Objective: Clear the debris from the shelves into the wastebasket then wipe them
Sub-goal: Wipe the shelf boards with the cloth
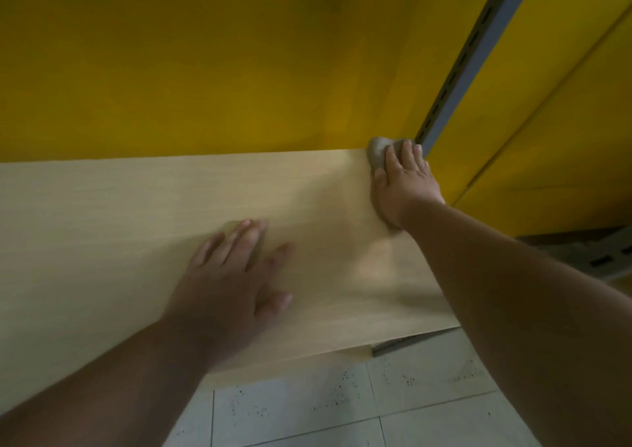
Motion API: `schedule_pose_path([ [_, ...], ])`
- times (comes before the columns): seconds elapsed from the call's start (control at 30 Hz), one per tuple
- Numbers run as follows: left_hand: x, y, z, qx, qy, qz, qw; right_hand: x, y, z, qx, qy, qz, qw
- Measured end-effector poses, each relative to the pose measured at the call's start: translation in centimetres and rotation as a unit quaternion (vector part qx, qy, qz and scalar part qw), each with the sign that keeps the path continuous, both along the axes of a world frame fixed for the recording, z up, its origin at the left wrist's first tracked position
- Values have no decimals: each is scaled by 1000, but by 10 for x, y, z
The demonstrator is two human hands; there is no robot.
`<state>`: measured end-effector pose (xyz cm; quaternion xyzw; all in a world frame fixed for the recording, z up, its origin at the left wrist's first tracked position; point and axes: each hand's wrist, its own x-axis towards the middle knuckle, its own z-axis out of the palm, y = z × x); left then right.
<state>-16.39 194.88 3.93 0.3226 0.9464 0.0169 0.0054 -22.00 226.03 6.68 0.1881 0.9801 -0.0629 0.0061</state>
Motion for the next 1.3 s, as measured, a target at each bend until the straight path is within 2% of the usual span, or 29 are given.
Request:
schedule_pose_path([
  [0.13, -11, -42, 7, -12, 1, 54, 998, -12, 2, -1, 21, 17, 0, 1000],
  [0.27, -7, -53, 3, -11, -3, 64, 998, -15, -9, -1, 1, 15, 2, 1000],
  [0.33, -7, -54, 3, -2, -2, 66, 998, -19, -32, 0, -3, 14, 34, 999],
  [0.5, -5, -80, 2, 20, -2, 49, 999, -36, -147, -1, -33, 8, 149, 988],
  [0.6, -2, -126, 2, 14, -12, 61, 998, -41, -214, -4, -33, 14, 173, 984],
  [0.73, -5, -217, 4, -3, -11, 128, 992, -49, -278, -5, -32, 7, 168, 985],
  [0.87, -15, -306, 4, 17, 5, 207, 978, -61, -314, -7, -23, 11, 124, 992],
  [0.97, -22, -347, 1, 33, 4, 216, 976, -72, -351, -6, -27, 12, 122, 992],
  [1.3, -21, -415, -8, 82, 13, 208, 975, -111, -555, -3, -24, -10, 305, 952],
])
